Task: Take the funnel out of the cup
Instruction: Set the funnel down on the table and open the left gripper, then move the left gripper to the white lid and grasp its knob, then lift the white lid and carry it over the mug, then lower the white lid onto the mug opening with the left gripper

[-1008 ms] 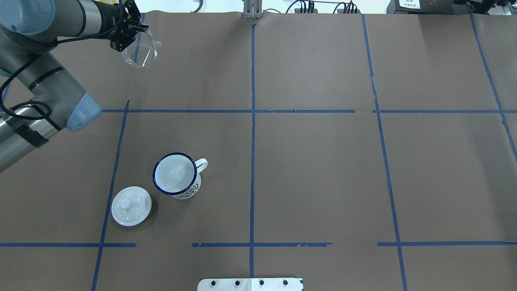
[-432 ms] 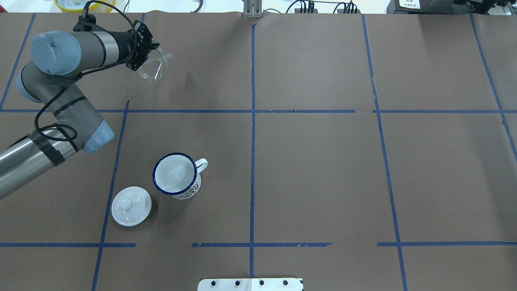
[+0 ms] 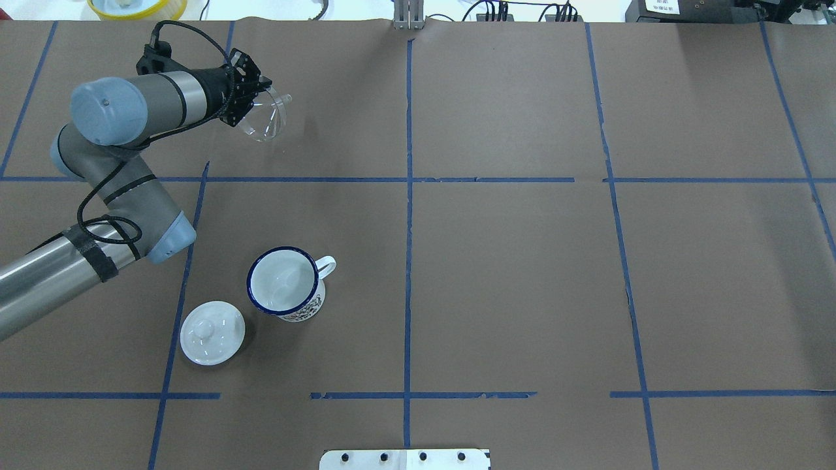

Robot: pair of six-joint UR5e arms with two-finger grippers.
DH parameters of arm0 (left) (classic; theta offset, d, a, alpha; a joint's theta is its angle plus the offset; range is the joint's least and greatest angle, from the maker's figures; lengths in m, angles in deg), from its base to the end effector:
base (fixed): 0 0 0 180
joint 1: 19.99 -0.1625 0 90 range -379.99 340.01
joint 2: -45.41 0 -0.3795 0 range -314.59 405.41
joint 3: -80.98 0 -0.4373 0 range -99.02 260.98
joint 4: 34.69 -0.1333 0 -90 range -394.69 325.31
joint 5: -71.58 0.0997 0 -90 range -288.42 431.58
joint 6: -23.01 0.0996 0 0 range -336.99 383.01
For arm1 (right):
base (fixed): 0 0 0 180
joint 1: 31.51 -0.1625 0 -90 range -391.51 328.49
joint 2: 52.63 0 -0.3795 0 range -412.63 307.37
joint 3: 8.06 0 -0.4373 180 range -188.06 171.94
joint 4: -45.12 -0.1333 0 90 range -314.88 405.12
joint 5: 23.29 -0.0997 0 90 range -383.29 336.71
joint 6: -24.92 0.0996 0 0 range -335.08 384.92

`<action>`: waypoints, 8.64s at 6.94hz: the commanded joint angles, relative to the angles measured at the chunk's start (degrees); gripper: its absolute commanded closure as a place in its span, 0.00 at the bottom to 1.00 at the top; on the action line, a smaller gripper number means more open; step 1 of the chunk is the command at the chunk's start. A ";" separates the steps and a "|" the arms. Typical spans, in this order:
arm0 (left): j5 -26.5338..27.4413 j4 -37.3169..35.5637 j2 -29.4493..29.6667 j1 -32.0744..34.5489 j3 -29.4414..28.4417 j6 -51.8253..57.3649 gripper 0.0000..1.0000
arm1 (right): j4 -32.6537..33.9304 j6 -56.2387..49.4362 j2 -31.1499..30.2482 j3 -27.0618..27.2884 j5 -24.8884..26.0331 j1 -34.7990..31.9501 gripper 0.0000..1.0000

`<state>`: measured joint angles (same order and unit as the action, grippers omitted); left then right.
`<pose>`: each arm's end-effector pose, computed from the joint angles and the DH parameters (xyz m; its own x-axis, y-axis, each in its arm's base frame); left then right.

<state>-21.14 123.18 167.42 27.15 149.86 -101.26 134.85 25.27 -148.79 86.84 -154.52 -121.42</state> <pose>0.4143 -0.6355 0.3233 -0.2849 -0.5199 -0.8053 0.6536 0.5092 -0.5599 0.0669 -0.4950 0.6260 0.7521 0.0163 0.6589 -0.0030 0.9998 -0.0213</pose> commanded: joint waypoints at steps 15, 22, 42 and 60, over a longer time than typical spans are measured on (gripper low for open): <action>-14.51 -60.66 -26.48 -20.14 48.55 15.73 0.00 | 0.00 0.00 0.00 0.03 0.00 0.00 0.00; -12.76 -60.40 -25.69 -22.09 48.37 13.96 0.31 | 0.00 0.00 0.00 0.03 0.00 0.00 0.00; -14.33 -80.61 -6.71 -14.62 51.01 12.03 1.00 | 0.00 0.00 0.00 0.03 0.00 0.00 0.00; -15.12 -80.79 -4.59 -15.32 48.19 11.85 0.00 | 0.00 0.00 0.00 0.03 0.00 0.00 0.00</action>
<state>-36.33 42.43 162.85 11.74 197.59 -89.87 134.86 25.27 -148.79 86.86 -154.52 -121.42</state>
